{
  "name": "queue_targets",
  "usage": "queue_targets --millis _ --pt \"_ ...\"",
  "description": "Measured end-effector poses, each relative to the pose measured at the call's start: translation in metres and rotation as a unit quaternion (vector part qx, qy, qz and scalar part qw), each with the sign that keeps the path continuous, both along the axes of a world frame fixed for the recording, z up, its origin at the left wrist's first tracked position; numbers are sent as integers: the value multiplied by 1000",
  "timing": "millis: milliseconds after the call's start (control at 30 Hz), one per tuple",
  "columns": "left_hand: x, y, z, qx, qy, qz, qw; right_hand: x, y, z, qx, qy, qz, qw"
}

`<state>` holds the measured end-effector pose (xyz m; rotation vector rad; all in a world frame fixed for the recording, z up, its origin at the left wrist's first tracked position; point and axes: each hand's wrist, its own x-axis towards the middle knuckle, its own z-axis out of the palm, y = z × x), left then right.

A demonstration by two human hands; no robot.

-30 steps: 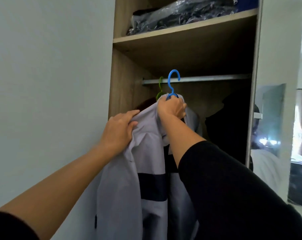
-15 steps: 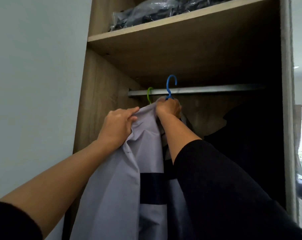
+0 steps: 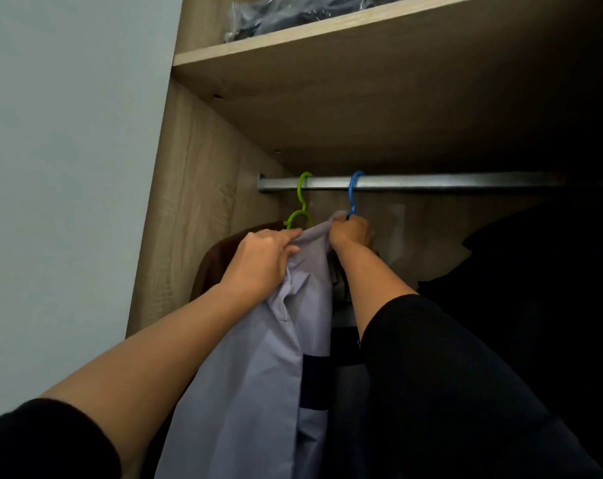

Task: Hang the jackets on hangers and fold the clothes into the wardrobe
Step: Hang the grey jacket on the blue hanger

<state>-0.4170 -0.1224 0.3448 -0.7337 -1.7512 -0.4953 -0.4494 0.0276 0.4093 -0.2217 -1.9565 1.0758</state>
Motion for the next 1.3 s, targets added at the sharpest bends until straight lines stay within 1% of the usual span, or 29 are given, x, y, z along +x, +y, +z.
queue_targets --millis 100,267,400,567,733,833,933,1033,1167,1233,1300 --pt "4 4 -6 3 -14 -10 1000 7 8 -6 41 4 -17 999" --pt "23 -6 -20 -23 -45 -6 999 37 6 -23 96 1 -38 995" --pt "50 -29 -39 -9 -73 18 997 71 -6 -46 116 40 -34 992" --pt "98 -67 -70 36 -98 66 992 125 -36 -87 148 44 -25 988" --pt "150 -108 -104 24 -128 140 982 170 -66 -134 197 53 1 979" --pt "189 -131 -112 37 -151 180 971 194 -88 -157 233 50 15 971" --pt "230 -153 -113 68 -161 230 958 216 -106 -174 271 61 58 959" --pt "272 -176 -116 95 -160 286 940 239 -124 -191 288 67 117 948" --pt "328 -199 -126 119 -189 391 893 272 -143 -220 310 61 193 929" --pt "356 -202 -134 122 -189 441 869 286 -150 -233 321 56 234 916" --pt "385 -205 -144 109 -181 477 853 300 -157 -246 343 51 263 900"
